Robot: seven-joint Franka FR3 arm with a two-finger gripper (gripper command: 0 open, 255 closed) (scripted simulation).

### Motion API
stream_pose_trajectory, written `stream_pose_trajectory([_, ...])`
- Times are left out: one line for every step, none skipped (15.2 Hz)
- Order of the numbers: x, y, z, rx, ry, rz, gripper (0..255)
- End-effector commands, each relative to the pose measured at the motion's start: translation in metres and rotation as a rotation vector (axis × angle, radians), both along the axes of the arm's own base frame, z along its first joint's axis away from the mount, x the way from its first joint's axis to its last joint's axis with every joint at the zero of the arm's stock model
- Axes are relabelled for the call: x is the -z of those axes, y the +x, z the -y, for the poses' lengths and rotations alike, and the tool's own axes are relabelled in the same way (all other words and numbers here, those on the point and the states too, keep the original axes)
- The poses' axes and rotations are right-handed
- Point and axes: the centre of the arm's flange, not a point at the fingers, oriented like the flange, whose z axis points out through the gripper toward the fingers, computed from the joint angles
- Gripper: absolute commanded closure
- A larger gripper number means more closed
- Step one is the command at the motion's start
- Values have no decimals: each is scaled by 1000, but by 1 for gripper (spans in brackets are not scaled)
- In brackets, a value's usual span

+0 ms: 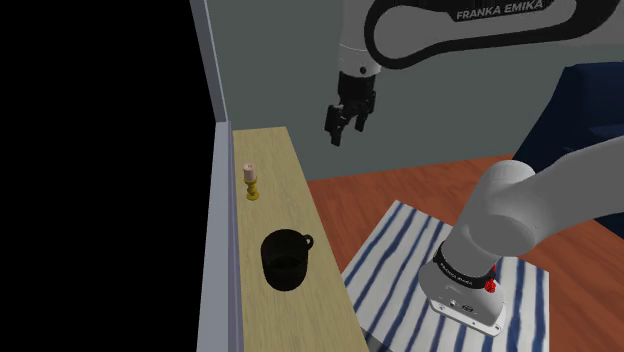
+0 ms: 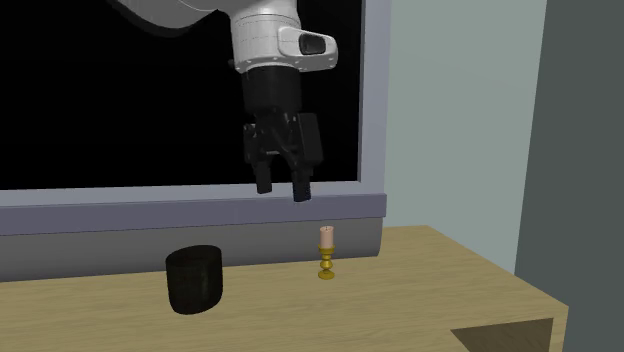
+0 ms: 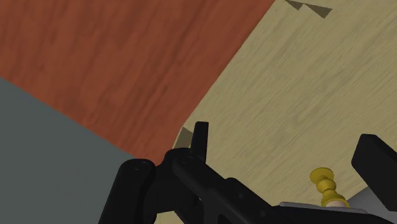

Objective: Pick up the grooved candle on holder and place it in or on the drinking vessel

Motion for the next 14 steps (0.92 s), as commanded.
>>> stream_pose_trajectory([18, 11, -10, 6, 12, 31, 0])
stream_pose_trajectory([27, 17, -15, 9, 17, 44, 0])
stream_pose_trajectory([35, 24, -20, 12, 22, 57, 0])
stream_pose_trajectory([43, 31, -25, 14, 28, 71, 0])
stream_pose_trajectory([51, 38, -29, 17, 33, 84, 0])
stream_pose_trajectory([58, 46, -34, 20, 38, 97, 0])
stream_pose_trajectory([66, 53, -39, 22, 44, 111, 0])
stream_pose_trajectory([74, 60, -44, 25, 49, 124, 0])
stream_pose_trajectory([81, 68, -49, 28, 54, 137, 0])
stream_pose_trajectory([88, 75, -54, 31, 60, 151, 0])
stream_pose_trajectory([95, 83, -59, 33, 65, 164, 0])
stream_pose_trajectory([102, 91, -64, 36, 70, 177, 0])
stream_pose_trajectory([109, 99, -69, 39, 76, 191, 0])
stream_pose_trajectory([116, 107, -74, 42, 81, 204, 0])
